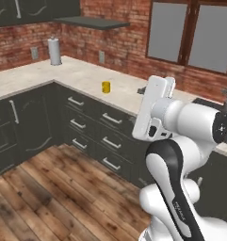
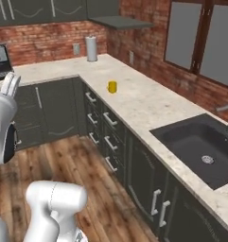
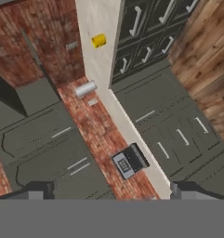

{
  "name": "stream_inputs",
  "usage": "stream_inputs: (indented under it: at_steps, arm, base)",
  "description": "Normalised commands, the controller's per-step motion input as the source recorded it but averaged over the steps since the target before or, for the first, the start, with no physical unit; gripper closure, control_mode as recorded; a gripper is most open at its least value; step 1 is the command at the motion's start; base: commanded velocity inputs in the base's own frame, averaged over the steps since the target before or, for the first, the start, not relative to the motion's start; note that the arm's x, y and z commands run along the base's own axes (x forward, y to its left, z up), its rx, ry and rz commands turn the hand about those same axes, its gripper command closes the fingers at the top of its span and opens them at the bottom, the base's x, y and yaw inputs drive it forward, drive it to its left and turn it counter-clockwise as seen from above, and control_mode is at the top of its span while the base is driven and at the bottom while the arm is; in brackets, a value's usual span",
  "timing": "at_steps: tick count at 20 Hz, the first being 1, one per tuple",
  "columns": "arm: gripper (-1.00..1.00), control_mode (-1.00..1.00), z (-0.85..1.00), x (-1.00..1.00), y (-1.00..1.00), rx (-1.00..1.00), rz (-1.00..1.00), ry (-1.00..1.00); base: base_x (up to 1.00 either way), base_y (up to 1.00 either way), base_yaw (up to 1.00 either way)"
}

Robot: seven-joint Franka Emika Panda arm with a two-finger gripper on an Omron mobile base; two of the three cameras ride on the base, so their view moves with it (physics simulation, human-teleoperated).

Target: Move the mug from next to the sink to the open cabinet. Then, move the bowl with the peach to the fridge to clear the area for faucet cleaning.

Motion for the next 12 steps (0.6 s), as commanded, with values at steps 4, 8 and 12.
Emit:
stream_inputs:
  at_steps: [4, 8, 12]
  arm:
    - [-1.00, 1.00, 0.00, 0.00, 0.00, 0.00, 0.00, 0.00]
    - [-1.00, 1.00, 0.00, 0.00, 0.00, 0.00, 0.00, 0.00]
    - [-1.00, 1.00, 0.00, 0.00, 0.00, 0.00, 0.00, 0.00]
  base:
    - [1.00, -0.02, 0.17]
    - [1.00, -0.10, -0.05]
    - [1.00, 0.26, -0.36]
